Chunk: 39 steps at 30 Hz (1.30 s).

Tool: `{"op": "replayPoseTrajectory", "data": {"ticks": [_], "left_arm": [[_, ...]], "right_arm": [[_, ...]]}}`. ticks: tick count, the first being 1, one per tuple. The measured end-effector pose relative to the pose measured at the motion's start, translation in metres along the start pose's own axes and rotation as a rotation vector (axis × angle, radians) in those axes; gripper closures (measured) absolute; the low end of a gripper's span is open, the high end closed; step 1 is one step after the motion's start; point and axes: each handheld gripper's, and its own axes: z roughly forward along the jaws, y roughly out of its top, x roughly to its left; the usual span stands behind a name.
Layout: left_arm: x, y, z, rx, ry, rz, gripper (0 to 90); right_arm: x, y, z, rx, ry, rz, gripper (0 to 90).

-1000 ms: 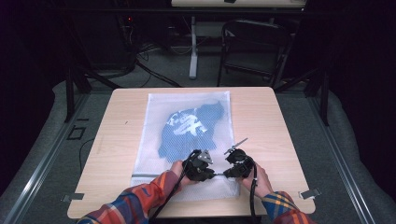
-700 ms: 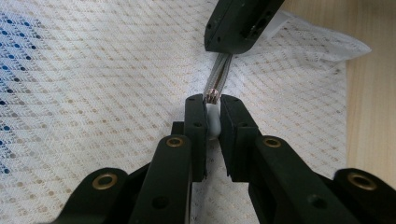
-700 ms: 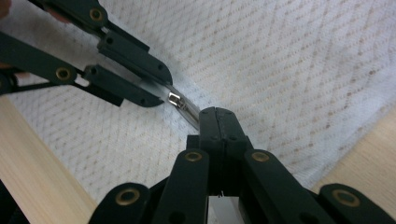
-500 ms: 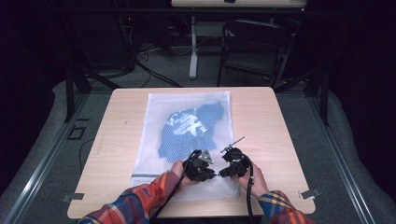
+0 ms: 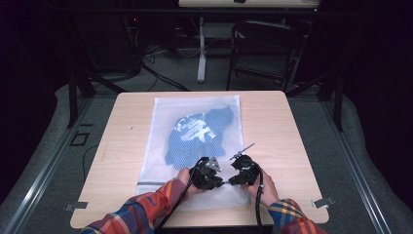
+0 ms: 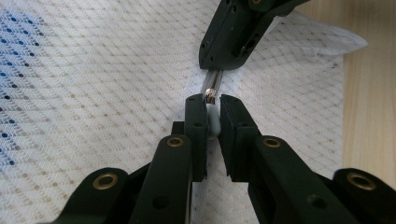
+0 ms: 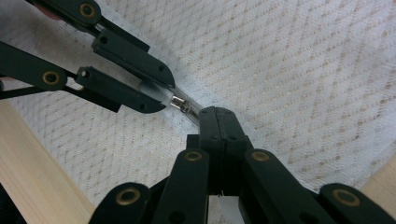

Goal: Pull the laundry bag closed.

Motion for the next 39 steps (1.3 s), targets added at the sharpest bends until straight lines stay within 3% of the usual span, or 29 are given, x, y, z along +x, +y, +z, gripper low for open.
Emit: {"op": "replayPoseTrajectory", "data": {"ticks": [9,10,11,21,23,39], "left_arm": [[0.004,-0.004,-0.005,-0.006,-0.008,-0.013,82.0],[0.004,-0.004,-0.005,-0.010,-0.010,-0.017,82.0],[0.004,-0.004,-0.006,-0.007,-0.009,-0.015,82.0],[0.004,-0.007,-0.009,-0.004,-0.006,-0.024,82.0],[0.004,-0.007,-0.008,-0.008,-0.015,-0.026,82.0],[0.007,-0.012,-0.016,-0.012,-0.011,-0.036,82.1]], "right_arm": [[0.000,0.001,0.000,0.014,-0.006,-0.019,90.0],[0.002,0.000,0.002,-0.015,-0.007,0.007,90.0],[0.001,0.001,0.000,0.008,-0.007,-0.013,90.0],[0.000,0.002,-0.001,0.030,-0.002,-0.024,90.0],[0.000,0.001,0.000,0.007,-0.002,-0.011,90.0],[-0.001,0.001,0.000,0.007,0.015,-0.010,90.0]]}}
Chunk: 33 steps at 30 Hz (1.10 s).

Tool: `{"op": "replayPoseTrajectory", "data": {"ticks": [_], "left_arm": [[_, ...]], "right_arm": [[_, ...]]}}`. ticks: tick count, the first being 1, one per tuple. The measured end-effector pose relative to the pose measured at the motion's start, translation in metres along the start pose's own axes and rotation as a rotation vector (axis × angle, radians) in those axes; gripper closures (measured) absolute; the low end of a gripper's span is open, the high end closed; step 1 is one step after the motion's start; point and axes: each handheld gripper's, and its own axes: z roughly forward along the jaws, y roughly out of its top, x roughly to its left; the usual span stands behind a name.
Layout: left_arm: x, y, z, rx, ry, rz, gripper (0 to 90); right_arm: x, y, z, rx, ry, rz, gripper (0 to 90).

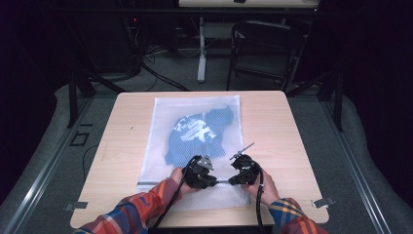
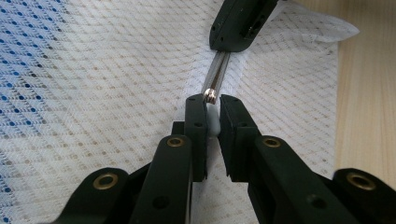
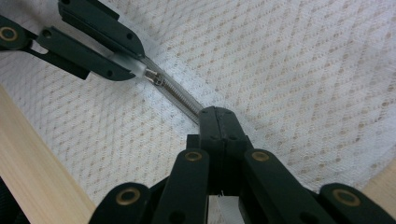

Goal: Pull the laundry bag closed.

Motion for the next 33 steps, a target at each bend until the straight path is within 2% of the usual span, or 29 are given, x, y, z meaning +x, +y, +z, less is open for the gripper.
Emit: {"op": "replayPoseTrajectory", "data": {"ticks": [5,10,12,19,24,27,31,33], "left_arm": [[0.001,-0.001,-0.002,0.012,0.007,0.007,82.2],[0.004,-0.006,-0.005,0.011,-0.008,-0.003,82.2],[0.005,-0.007,-0.007,0.020,0.002,-0.002,82.2],[0.005,-0.008,-0.008,0.010,-0.014,-0.007,82.3],[0.006,-0.010,-0.010,0.024,0.003,-0.006,82.4],[0.007,-0.012,-0.013,0.005,-0.009,-0.015,86.1],[0.007,-0.013,-0.010,0.021,-0.003,-0.019,86.1],[0.007,-0.013,-0.009,0.029,0.001,-0.015,85.9]], "right_arm": [[0.000,0.000,0.000,0.000,0.000,-0.001,90.0],[0.000,0.000,0.000,-0.002,0.001,0.003,90.0],[0.000,0.000,0.000,0.003,0.001,0.004,90.0],[0.000,0.000,-0.001,0.011,0.001,0.004,90.0],[0.000,0.000,-0.001,0.012,-0.001,0.005,90.0],[-0.001,0.000,-0.002,0.022,-0.001,-0.002,90.0],[0.000,0.000,-0.001,0.011,0.000,0.014,90.0],[-0.001,0.001,-0.002,0.030,0.001,-0.004,90.0]]}}
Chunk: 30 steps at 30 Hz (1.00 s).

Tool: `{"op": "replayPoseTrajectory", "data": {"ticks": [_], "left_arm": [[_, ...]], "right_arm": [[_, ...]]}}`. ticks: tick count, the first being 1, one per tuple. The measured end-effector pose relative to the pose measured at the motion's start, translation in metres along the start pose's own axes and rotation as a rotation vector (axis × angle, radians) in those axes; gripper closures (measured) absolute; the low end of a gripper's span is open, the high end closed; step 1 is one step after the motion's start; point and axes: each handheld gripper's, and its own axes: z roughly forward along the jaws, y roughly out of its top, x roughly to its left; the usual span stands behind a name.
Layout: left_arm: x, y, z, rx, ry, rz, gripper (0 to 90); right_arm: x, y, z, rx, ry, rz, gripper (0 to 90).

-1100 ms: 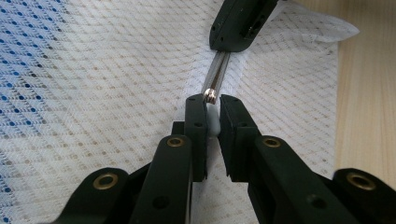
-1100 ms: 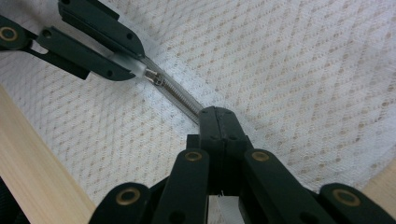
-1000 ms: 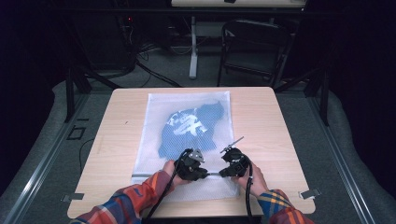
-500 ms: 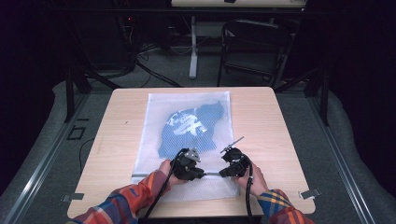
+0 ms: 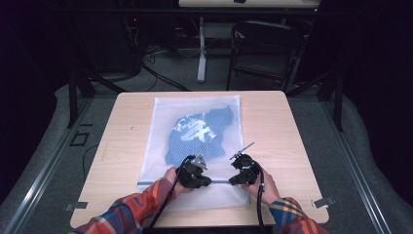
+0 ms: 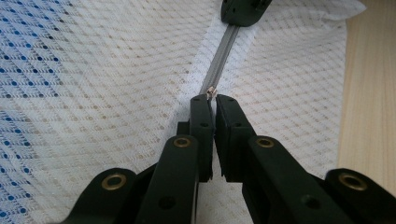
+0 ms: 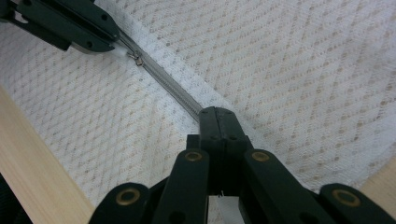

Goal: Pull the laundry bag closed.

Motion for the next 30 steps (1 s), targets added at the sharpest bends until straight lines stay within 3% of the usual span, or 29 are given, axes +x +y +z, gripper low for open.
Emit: {"op": "replayPoseTrajectory", "data": {"ticks": [6,10,12,13,19,24,25,30], "left_arm": [[0.000,0.000,0.003,0.018,0.017,0.006,81.2],[-0.001,0.001,0.005,0.024,0.005,0.020,77.1],[-0.004,0.001,0.007,0.021,0.004,0.026,78.3],[-0.006,0.003,0.008,0.030,0.027,0.050,80.5],[-0.005,0.003,0.009,0.018,0.029,0.041,86.3],[-0.006,0.003,0.009,0.015,0.031,0.041,86.5],[-0.005,0.003,0.009,0.017,0.031,0.042,86.5],[-0.005,0.003,0.008,0.021,0.026,0.043,86.6]], "right_arm": [[0.001,0.000,0.001,-0.009,0.000,0.005,90.0],[0.002,0.000,0.001,-0.012,-0.006,0.004,90.0],[0.002,0.000,0.001,-0.016,0.003,0.009,90.0],[0.002,0.001,0.002,-0.021,-0.011,-0.004,90.0],[0.011,0.007,0.003,-0.055,-0.016,-0.045,90.0],[0.019,0.012,0.012,-0.048,0.005,-0.062,90.0],[0.019,0.015,0.011,-0.022,-0.006,-0.093,90.0],[0.017,0.012,0.011,-0.039,0.005,-0.059,90.0]]}}
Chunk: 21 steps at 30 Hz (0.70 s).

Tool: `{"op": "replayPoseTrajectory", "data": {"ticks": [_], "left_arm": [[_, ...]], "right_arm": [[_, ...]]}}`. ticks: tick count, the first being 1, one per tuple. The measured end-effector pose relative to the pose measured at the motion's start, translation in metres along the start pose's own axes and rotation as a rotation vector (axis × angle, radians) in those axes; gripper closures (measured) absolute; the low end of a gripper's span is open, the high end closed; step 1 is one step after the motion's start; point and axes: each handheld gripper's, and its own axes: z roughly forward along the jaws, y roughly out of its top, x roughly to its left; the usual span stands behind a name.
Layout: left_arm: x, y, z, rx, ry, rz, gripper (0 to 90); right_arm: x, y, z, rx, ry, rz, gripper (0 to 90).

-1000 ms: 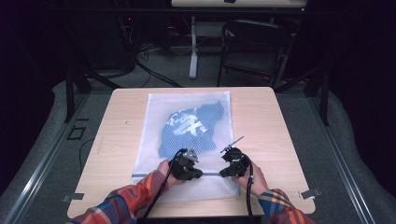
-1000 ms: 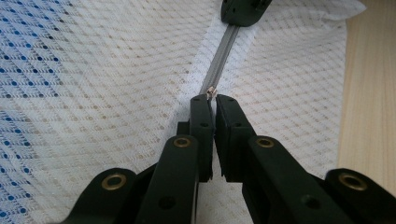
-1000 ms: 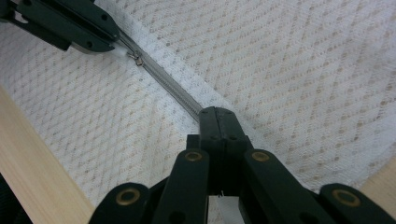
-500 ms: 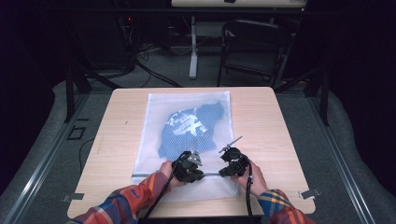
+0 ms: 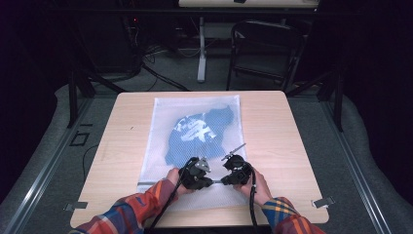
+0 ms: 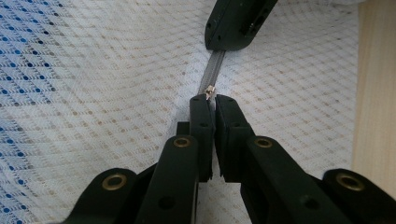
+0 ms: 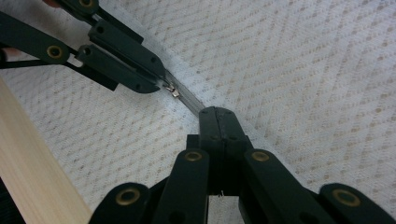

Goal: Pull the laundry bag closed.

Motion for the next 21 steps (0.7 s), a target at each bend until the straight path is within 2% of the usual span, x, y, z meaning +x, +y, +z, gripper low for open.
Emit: {"op": "replayPoseTrajectory", "data": {"ticks": [2,3,5,7,8,10,18,19,21], "left_arm": [[0.000,0.000,-0.001,0.003,-0.001,0.000,86.5],[0.000,0.000,-0.001,0.000,-0.001,0.000,86.6],[0.000,0.001,-0.002,0.004,0.001,0.002,86.6],[0.000,0.000,-0.002,0.004,-0.006,0.001,86.6],[0.000,0.000,-0.003,0.005,-0.005,0.001,86.6],[0.000,0.001,-0.004,0.009,-0.008,0.005,86.6],[0.006,-0.006,-0.009,0.019,-0.012,-0.018,86.5],[0.006,-0.008,-0.011,0.021,-0.014,-0.023,86.5],[0.006,-0.009,-0.011,0.023,-0.013,-0.025,86.5]], "right_arm": [[0.000,0.000,0.000,-0.001,-0.001,0.001,90.0],[0.001,-0.001,0.001,-0.018,0.004,0.015,90.0],[0.000,0.000,0.000,-0.002,0.003,-0.001,90.0],[0.000,0.000,0.000,-0.001,-0.002,-0.003,90.0],[0.000,-0.001,0.001,-0.017,-0.003,0.010,90.0],[0.000,-0.001,0.000,-0.008,-0.007,0.006,90.0],[0.000,-0.001,0.000,-0.007,-0.002,0.004,90.0],[0.001,-0.001,0.001,-0.018,0.007,0.019,90.0],[0.001,-0.001,0.001,-0.018,0.006,0.018,90.0]]}}
